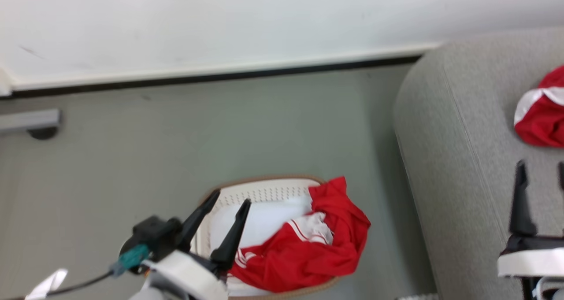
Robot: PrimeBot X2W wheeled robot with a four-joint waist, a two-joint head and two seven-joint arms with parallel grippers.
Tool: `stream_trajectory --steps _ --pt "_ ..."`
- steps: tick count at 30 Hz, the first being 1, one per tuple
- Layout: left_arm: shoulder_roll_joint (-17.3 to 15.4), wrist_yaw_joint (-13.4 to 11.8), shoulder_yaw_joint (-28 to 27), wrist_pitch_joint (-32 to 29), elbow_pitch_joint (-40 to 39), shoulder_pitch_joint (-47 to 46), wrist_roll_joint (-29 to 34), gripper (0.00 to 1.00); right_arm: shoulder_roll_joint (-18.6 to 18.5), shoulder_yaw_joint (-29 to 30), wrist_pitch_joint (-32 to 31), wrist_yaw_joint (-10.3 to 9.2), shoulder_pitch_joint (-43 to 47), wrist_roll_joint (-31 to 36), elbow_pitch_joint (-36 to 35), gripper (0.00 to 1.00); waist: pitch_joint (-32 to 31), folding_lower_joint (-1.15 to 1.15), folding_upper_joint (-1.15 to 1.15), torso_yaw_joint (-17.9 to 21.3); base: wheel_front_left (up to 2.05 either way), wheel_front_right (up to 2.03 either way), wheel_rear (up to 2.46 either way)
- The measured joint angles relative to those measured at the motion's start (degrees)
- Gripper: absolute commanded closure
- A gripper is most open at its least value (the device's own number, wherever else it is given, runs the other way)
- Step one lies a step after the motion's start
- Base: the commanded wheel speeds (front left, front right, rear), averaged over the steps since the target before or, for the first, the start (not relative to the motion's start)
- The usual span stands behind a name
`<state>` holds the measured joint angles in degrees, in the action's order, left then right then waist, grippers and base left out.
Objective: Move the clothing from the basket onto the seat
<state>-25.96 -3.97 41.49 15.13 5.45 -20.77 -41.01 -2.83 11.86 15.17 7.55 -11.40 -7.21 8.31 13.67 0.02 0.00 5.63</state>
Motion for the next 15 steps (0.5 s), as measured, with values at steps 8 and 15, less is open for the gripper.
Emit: stream_trajectory --steps 8,15 --pt "6.1 4.34 -13.52 0.0 2.4 11.83 9.44 0.0 0.05 -6.78 0.0 0.0 5.34 0.46 1.13 0.0 -5.77 0.0 0.0 -2.29 0.0 0.0 0.0" --pt "12.17 7.57 -23.39 0.0 5.25 19.39 16.37 0.0 0.03 -9.79 0.0 0.0 10.67 -1.38 3.47 0.0 -10.69 -0.01 0.0 -3.0 0.0 0.0 0.0"
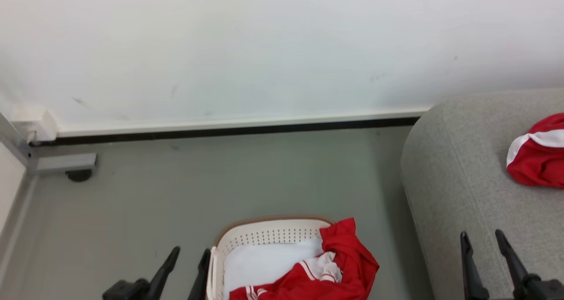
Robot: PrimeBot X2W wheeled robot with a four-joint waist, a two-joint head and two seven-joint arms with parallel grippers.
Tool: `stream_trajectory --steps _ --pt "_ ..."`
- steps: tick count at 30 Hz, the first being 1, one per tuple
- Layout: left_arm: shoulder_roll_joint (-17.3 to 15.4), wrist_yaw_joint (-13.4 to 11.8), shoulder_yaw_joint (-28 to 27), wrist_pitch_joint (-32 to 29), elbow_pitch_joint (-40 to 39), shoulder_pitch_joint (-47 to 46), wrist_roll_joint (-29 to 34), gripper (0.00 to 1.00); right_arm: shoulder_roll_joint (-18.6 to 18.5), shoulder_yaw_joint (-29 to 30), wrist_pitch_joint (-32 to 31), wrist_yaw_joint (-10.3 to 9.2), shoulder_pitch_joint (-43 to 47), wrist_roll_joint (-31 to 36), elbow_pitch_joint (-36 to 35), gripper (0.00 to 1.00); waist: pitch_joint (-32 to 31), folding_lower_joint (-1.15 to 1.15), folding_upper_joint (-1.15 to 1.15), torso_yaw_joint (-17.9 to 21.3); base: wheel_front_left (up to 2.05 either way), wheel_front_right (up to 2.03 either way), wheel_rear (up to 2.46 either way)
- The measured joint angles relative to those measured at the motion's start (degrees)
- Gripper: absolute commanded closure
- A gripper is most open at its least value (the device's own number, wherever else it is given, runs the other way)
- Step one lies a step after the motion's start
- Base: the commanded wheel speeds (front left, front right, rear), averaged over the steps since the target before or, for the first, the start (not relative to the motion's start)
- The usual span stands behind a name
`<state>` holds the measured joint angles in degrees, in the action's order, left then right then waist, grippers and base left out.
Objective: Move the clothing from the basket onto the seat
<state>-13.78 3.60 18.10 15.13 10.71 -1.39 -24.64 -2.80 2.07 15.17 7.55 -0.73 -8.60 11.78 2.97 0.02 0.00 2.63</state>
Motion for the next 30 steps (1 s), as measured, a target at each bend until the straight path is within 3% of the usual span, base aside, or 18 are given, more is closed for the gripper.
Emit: stream_trajectory --steps 13,30 --pt "6.67 3.02 -14.38 0.0 0.22 7.5 7.61 0.0 0.01 -2.94 0.0 0.0 2.76 -1.24 2.02 0.0 -4.28 -0.01 0.0 0.51 0.0 0.0 0.0" --pt "8.73 3.79 -18.04 0.0 -1.77 9.52 10.55 0.0 0.0 -5.44 0.0 0.0 2.68 -1.6 3.34 0.0 -3.9 -0.01 0.0 3.15 0.0 0.0 0.0"
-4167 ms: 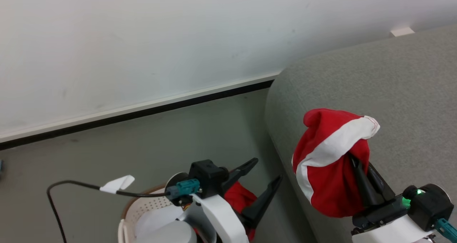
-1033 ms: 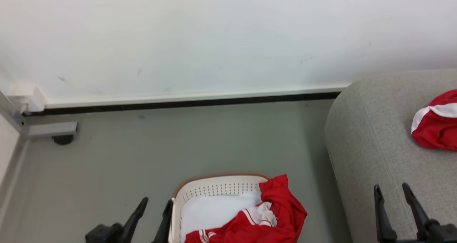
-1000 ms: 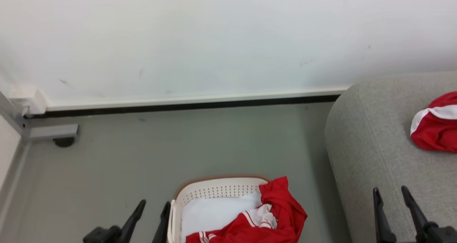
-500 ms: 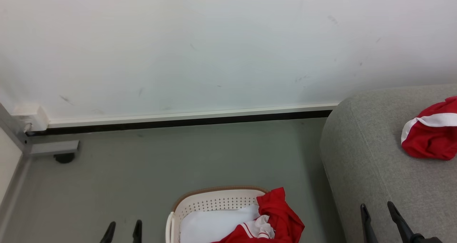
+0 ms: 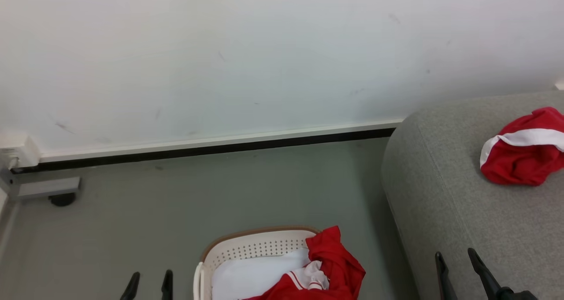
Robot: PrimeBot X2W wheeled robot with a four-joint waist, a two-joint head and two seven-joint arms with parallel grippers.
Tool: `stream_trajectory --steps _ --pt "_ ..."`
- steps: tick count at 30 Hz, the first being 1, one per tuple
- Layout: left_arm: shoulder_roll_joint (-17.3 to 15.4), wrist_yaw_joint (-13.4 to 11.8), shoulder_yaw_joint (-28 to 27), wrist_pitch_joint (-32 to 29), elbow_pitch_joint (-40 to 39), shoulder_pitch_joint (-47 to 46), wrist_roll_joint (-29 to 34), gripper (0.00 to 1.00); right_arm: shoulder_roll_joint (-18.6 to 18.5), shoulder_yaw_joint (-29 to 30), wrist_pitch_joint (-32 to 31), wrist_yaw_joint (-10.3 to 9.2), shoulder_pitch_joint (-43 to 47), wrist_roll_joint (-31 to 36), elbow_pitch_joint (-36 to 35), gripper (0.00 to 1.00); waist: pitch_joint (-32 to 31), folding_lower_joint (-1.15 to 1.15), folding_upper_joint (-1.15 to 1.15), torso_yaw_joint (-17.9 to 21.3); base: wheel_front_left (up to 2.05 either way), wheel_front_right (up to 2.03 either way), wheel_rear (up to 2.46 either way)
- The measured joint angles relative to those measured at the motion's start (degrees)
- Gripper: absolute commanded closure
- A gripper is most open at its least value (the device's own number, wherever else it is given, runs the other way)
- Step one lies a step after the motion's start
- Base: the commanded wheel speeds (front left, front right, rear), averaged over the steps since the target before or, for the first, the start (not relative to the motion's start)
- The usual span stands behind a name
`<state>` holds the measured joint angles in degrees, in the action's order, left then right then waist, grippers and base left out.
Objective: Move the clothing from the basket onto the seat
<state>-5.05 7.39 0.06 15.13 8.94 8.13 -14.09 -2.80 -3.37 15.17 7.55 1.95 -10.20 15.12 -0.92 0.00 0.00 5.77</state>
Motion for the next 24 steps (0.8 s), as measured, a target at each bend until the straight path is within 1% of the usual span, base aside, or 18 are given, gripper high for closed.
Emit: stream_trajectory --steps 6,11,14,18,22,24 --pt "-1.29 0.13 1.66 0.0 -0.04 -1.99 -0.33 0.0 -0.02 -0.38 0.0 0.0 -0.78 -0.08 -0.9 0.0 1.85 0.0 0.0 1.98 0.0 0.0 0.0" --pt "-3.8 0.15 5.19 0.0 1.89 -6.47 -0.88 0.0 -0.01 -1.0 0.0 0.0 -1.89 -0.54 -2.66 0.0 4.88 0.0 0.0 3.72 0.0 0.0 0.0" --pt "-6.22 0.15 8.77 0.0 4.39 -10.71 -1.6 0.0 -0.03 -1.29 0.0 0.0 -3.21 -1.05 -4.38 0.0 7.85 -0.01 0.0 4.69 0.0 0.0 0.0" --pt "-9.93 0.15 14.99 0.0 8.9 -18.07 -2.81 0.0 -0.03 -2.05 0.0 0.0 -5.38 -2.42 -7.01 0.0 12.83 -0.01 0.0 5.98 0.0 0.0 0.0" --pt "-13.0 0.15 21.6 -0.31 15.53 -26.1 -4.77 0.0 -0.04 -2.78 0.0 0.0 -7.47 -3.21 -9.9 0.0 18.57 -0.02 0.0 7.13 0.0 0.0 0.0" --pt "-14.05 0.15 24.41 -2.42 19.39 -30.93 -5.01 0.0 -0.09 -2.64 0.0 0.0 -8.86 -3.5 -11.57 0.0 21.73 -0.02 0.0 7.56 0.0 0.0 0.0"
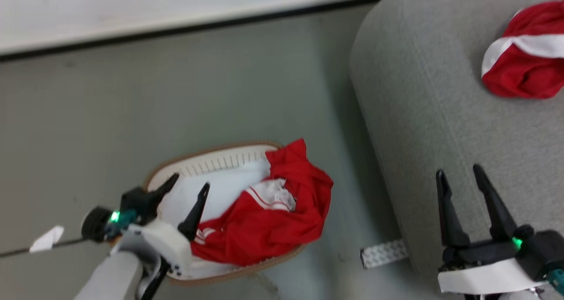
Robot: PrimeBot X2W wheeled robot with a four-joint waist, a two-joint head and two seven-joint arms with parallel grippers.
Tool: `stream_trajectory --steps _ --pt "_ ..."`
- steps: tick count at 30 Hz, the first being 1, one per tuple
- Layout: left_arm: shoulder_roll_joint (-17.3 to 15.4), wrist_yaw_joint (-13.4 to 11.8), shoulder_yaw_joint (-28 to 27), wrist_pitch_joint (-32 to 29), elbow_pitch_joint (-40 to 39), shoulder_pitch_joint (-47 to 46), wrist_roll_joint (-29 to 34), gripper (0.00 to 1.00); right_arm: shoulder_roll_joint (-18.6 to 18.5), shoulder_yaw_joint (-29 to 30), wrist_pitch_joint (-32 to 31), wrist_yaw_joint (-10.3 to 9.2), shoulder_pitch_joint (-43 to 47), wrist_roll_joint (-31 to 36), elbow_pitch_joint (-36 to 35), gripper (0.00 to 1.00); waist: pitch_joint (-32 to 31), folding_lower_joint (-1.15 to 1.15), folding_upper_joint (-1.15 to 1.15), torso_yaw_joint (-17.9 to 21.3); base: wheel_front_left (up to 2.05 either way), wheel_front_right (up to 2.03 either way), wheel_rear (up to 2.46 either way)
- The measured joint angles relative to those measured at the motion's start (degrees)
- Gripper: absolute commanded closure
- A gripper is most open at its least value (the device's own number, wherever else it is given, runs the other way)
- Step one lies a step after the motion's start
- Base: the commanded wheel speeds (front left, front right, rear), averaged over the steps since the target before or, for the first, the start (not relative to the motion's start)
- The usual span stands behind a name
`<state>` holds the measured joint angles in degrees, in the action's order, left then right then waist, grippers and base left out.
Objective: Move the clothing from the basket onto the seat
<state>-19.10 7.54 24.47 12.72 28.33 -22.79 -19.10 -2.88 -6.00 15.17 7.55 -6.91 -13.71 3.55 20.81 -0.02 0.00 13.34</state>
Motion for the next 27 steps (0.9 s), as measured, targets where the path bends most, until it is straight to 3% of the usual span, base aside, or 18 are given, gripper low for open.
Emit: stream_trajectory --steps 5,14,21,27 --pt "-0.09 0.0 7.6 -3.1 7.1 -11.41 -0.68 0.0 0.01 0.87 0.01 0.0 -3.56 -0.51 -4.41 0.0 8.46 -0.01 0.0 0.46 0.0 0.0 0.0" --pt "2.59 0.0 19.36 -9.95 17.74 -22.95 -4.42 0.0 0.04 2.2 0.0 0.0 -7.06 -0.98 -9.22 0.0 21.47 -0.01 0.0 -0.85 0.0 0.0 0.0" --pt "3.18 0.0 26.4 -12.24 20.06 -26.7 -11.5 0.0 0.04 3.64 0.0 0.0 -8.12 -0.91 -11.09 0.0 26.89 0.0 0.0 -3.08 0.0 0.0 0.0" --pt "1.7 0.0 31.73 -12.66 21.09 -29.12 -14.94 0.0 0.03 4.81 0.0 0.0 -8.33 -0.57 -12.17 0.0 29.62 0.0 0.0 -4.18 0.0 0.0 0.0"
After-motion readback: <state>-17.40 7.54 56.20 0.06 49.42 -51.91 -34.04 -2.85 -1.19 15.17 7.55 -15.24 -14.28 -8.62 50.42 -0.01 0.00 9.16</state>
